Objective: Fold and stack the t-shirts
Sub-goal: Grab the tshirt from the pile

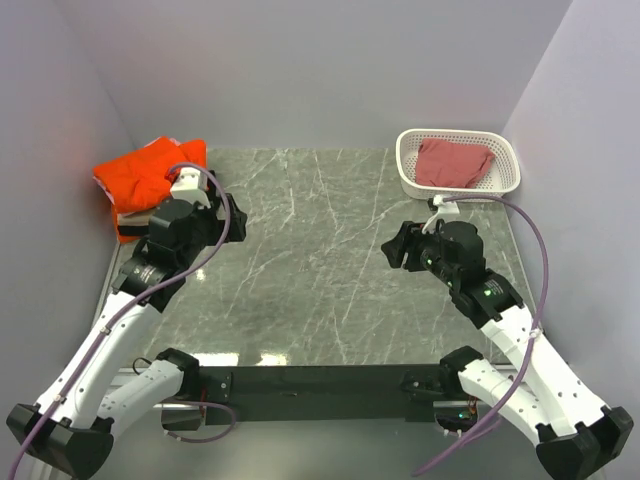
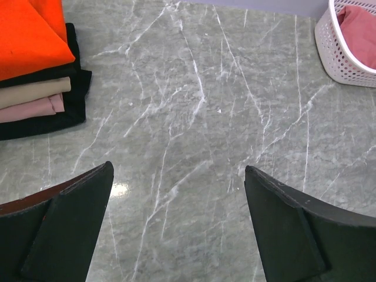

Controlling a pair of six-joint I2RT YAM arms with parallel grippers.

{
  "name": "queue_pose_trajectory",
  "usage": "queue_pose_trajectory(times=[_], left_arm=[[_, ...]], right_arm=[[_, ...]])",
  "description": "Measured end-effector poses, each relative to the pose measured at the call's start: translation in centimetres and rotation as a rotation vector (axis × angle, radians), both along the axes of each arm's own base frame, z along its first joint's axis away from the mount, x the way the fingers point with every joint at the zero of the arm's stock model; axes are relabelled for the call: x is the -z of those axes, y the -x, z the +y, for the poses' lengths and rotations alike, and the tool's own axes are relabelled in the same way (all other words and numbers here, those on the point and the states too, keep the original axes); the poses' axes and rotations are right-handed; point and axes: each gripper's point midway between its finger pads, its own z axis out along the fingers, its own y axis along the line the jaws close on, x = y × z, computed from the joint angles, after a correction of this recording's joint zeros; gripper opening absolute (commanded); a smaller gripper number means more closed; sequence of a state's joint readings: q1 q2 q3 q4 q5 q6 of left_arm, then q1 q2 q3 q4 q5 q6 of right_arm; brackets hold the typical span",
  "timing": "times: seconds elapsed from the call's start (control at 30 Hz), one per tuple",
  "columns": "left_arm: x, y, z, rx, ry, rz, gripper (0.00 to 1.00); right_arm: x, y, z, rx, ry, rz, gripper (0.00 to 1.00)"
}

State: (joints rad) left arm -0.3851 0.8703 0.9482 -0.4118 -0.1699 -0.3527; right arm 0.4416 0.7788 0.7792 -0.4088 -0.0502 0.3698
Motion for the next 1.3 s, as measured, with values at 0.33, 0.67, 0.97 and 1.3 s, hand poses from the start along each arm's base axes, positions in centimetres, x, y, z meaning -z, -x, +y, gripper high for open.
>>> queue_pose_trajectory(times=[0.33,0.67,0.97,1.3], left_arm=[[1.2,-0.5,-0.1,-0.003,-0.017,0.040,0.99],[1.1,-0.5,-0.1,-0.004,-0.016,0.037,0.99],[1.3,-0.6,-0.2,-0.004,-0.017,0.042,0.99],[1.6,-0.7,-0.2,-0.005,-0.019,0.053,0.99]], right_arm=[[-0.9,0.4,-0.7,0.023,-0.016,-0.060,0.65],[-3.0,1.2,-1.1,-0.010,-0.046,-0.255,0.93],[-7.5,-1.1,-4.2,0.189,-0.004,-0.386,0.97],[-10.2,-12.3,-9.0,0.522,0.319,-0.207,1.00]])
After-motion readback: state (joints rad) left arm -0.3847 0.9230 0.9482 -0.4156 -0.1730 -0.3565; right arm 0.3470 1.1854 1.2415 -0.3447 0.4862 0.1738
